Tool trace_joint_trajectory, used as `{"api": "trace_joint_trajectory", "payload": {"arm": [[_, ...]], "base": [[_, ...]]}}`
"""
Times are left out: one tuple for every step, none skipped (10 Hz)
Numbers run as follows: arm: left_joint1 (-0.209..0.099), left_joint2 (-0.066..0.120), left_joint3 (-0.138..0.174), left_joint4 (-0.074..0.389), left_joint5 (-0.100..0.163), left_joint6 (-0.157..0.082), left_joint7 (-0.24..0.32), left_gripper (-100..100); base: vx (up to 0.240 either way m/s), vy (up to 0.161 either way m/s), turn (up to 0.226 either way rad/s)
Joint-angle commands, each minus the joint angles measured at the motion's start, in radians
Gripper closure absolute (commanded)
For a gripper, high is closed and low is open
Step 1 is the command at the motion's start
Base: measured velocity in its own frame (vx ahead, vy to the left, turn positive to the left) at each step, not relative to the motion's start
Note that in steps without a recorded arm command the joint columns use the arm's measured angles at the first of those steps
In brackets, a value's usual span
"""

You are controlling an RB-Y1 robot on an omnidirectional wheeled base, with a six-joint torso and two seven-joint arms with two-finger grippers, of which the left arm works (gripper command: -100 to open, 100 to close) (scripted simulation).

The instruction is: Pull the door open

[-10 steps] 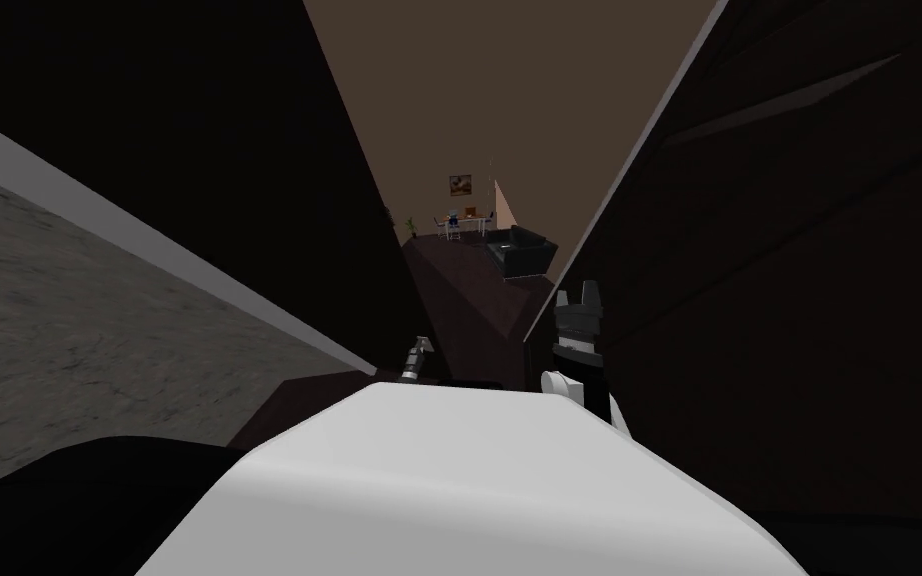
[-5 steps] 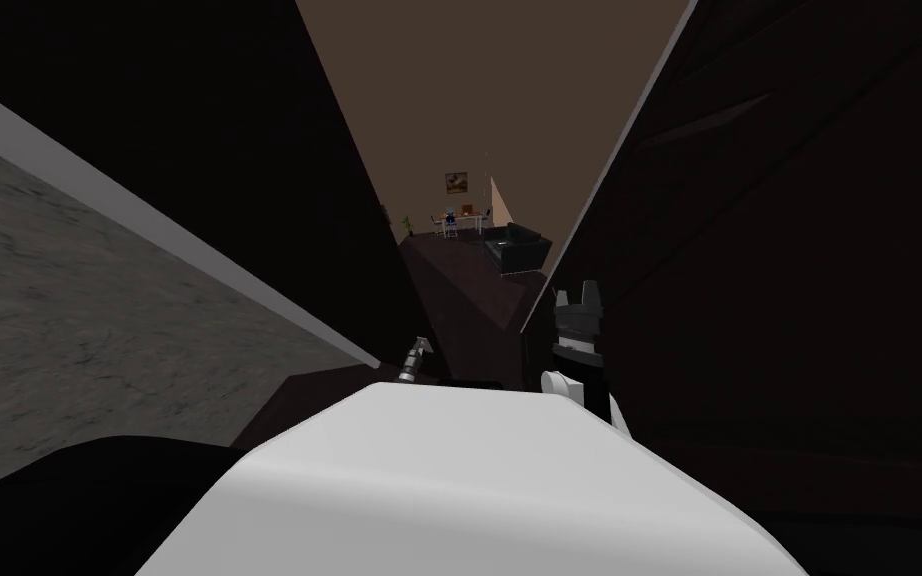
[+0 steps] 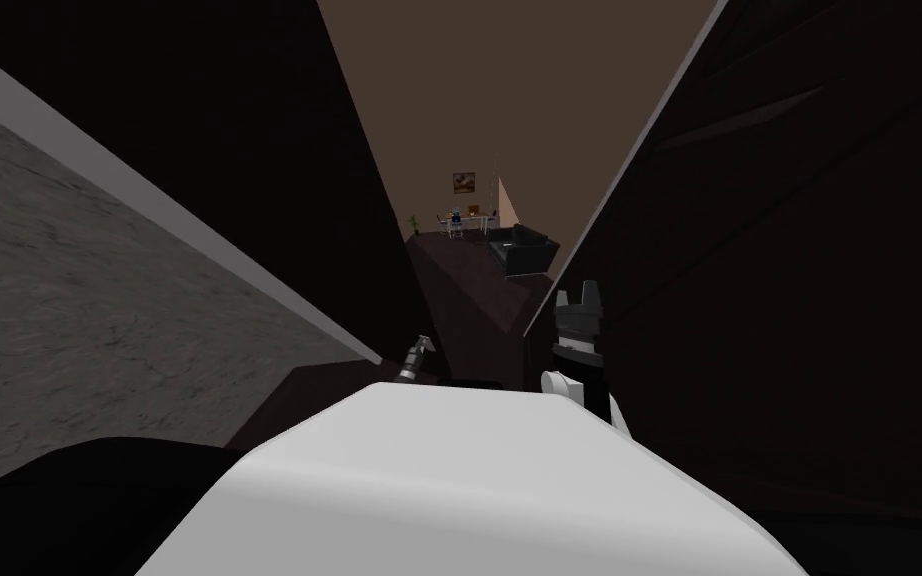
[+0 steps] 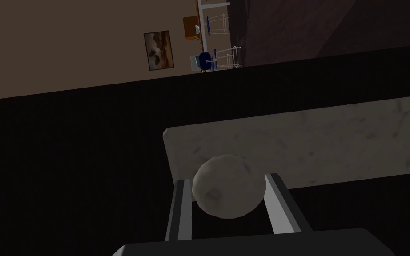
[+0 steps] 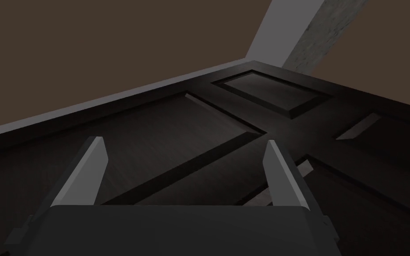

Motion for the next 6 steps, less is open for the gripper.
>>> {"api": "trace_joint_trajectory", "payload": {"arm": [[0.000, 0.001, -0.004, 0.001, 0.012, -0.005, 0.007, 100], [-0.003, -0.001, -0.008, -0.002, 0.018, -0.010, 0.009, 100], [-0.005, -0.002, -0.011, -0.004, 0.023, -0.014, 0.011, 100], [-0.007, -0.003, -0.014, -0.006, 0.028, -0.018, 0.013, 100], [-0.008, -0.003, -0.016, -0.008, 0.031, -0.021, 0.014, 100], [-0.004, -0.002, -0.018, -0.005, 0.027, -0.017, 0.013, 100]], "base": [[0.167, -0.055, 0.120], [0.183, -0.054, 0.047], [0.191, -0.051, 0.032], [0.182, -0.038, 0.024], [0.195, -0.075, 0.014], [0.095, -0.038, 0.008]]}}
